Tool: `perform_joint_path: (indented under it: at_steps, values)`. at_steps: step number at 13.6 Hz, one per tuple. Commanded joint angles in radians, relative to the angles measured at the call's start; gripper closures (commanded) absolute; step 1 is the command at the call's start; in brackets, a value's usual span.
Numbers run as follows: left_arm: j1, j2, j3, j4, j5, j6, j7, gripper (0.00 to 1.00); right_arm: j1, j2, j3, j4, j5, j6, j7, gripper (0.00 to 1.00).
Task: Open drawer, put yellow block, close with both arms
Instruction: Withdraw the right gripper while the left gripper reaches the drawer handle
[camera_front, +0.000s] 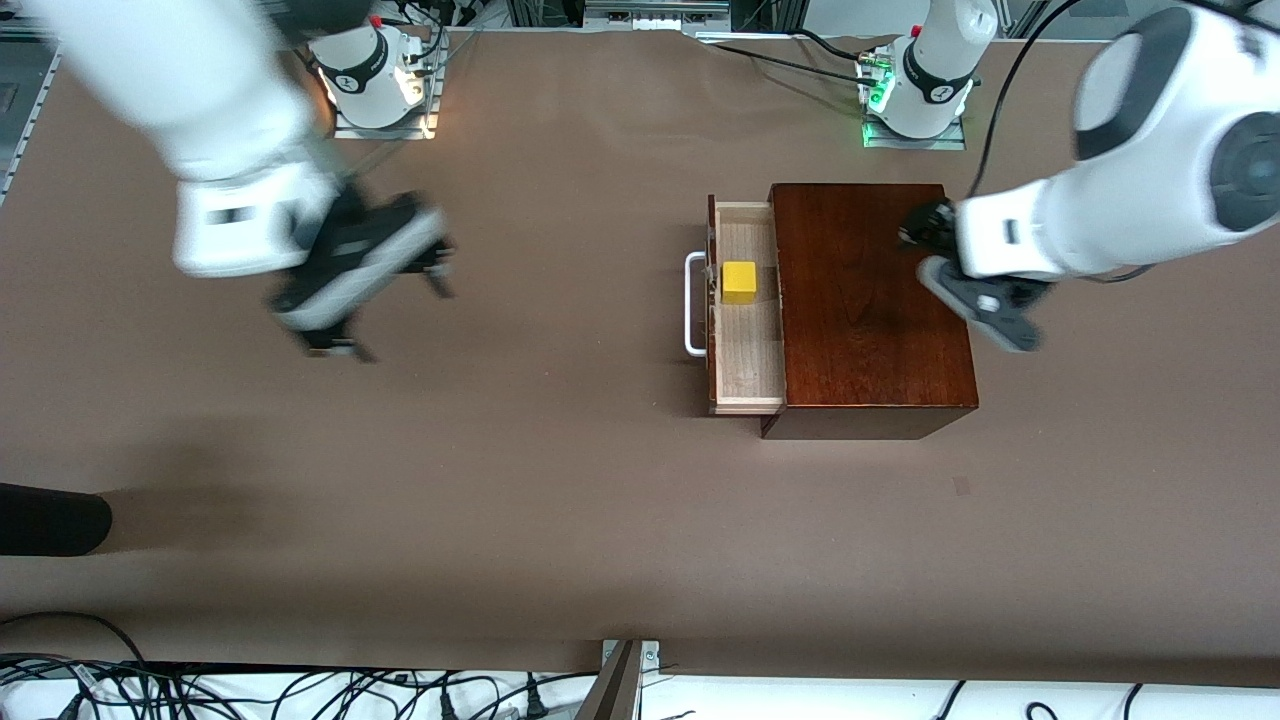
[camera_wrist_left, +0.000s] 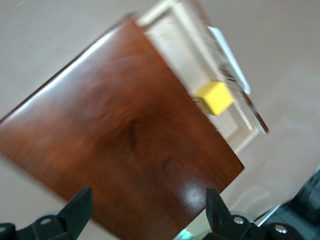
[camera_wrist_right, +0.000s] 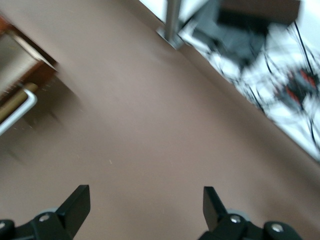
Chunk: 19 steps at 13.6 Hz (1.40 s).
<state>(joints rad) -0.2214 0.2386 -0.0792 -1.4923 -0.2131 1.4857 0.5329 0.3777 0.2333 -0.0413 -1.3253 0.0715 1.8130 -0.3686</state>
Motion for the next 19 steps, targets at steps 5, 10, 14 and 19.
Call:
perform_joint_path:
  at_steps: [5,10,14,19]
  values:
    - [-0.306,0.169,-0.039,0.043,-0.003,0.276,0.381,0.0,-0.089,-0.243,-0.129,-0.359,0.018,-0.041,0.121,0.0]
    - [-0.424,0.347,-0.037,0.044,0.214,0.444,0.394,0.0,-0.094,-0.215,-0.143,-0.345,-0.028,-0.049,0.195,0.0]
    - [-0.429,0.375,-0.031,0.029,0.299,0.397,0.355,0.0,-0.094,-0.21,-0.143,-0.327,-0.067,-0.106,0.201,0.0]
    - [-0.409,0.366,-0.013,0.032,0.414,0.206,0.352,0.0,-0.091,-0.209,-0.14,-0.313,-0.07,-0.116,0.195,0.0]
